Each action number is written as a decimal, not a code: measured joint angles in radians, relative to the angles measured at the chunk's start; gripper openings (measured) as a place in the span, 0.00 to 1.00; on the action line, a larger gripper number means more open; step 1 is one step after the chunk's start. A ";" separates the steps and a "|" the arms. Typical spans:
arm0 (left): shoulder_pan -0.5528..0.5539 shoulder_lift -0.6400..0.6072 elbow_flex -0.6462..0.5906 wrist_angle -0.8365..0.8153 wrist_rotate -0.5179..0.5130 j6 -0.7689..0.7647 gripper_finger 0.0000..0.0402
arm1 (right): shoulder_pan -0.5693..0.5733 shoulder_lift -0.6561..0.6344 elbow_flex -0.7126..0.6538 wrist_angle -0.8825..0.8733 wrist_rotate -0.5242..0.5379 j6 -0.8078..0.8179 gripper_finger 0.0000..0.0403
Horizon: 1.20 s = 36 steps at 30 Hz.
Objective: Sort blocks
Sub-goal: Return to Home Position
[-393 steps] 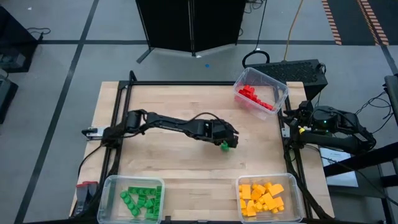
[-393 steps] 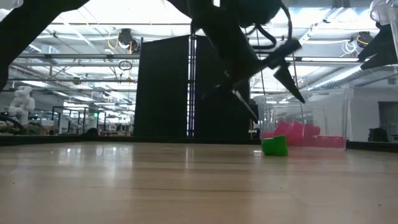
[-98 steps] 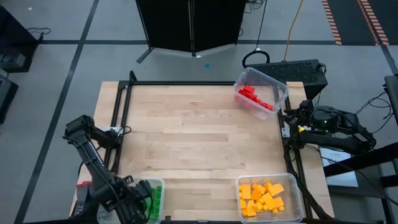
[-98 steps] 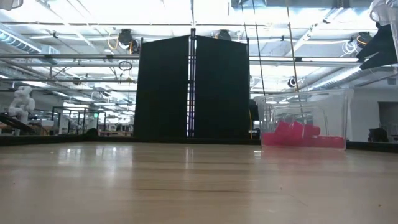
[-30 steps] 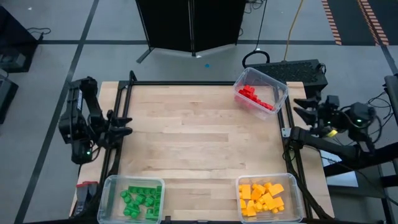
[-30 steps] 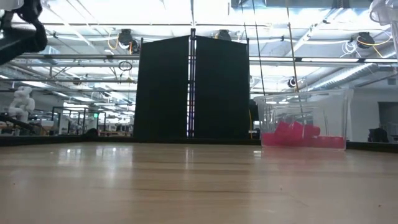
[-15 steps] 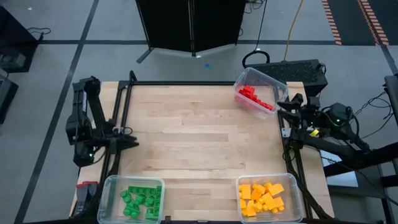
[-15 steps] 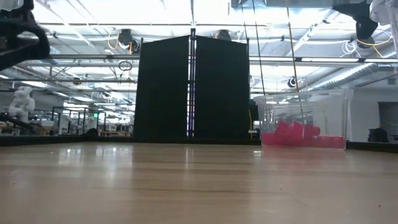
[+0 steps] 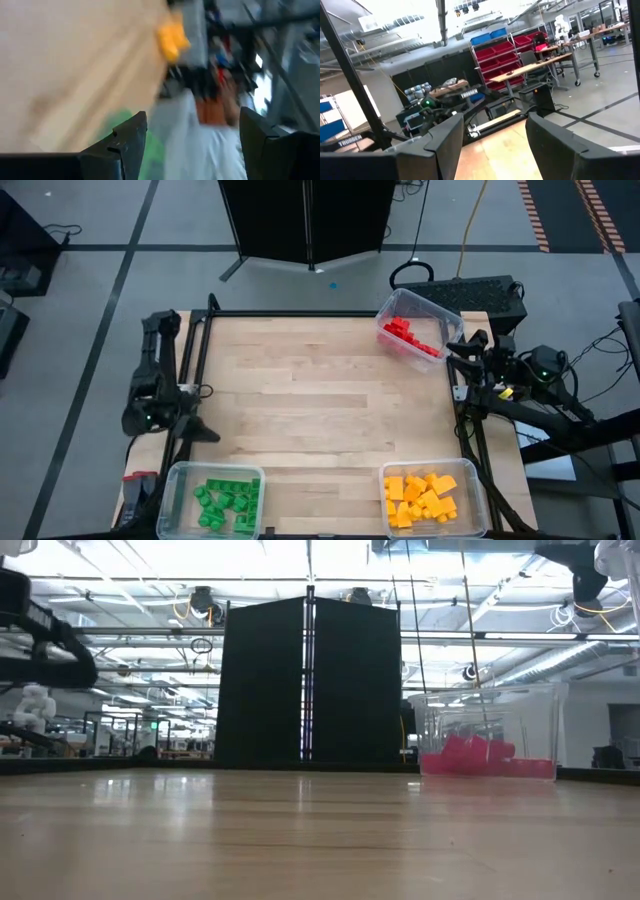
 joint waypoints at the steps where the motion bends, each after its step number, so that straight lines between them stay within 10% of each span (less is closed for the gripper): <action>1: 0.005 -0.017 -0.025 0.080 0.028 0.058 0.52 | 0.000 0.000 0.000 0.005 0.000 0.000 0.52; 15: 0.100 -0.056 -0.069 0.436 -0.053 0.704 0.52 | 0.000 0.000 0.000 0.007 0.001 -0.027 0.52; 21: 0.100 -0.081 -0.069 0.706 0.100 1.470 0.52 | 0.000 0.000 -0.041 0.017 0.001 -0.002 0.52; 27: 0.100 -0.221 -0.131 0.859 0.416 1.713 0.52 | 0.000 0.000 -0.127 0.112 -0.007 0.017 0.52; 36: 0.157 -0.218 -0.266 0.949 0.415 1.763 0.52 | 0.003 0.000 -0.246 0.300 -0.110 0.042 0.52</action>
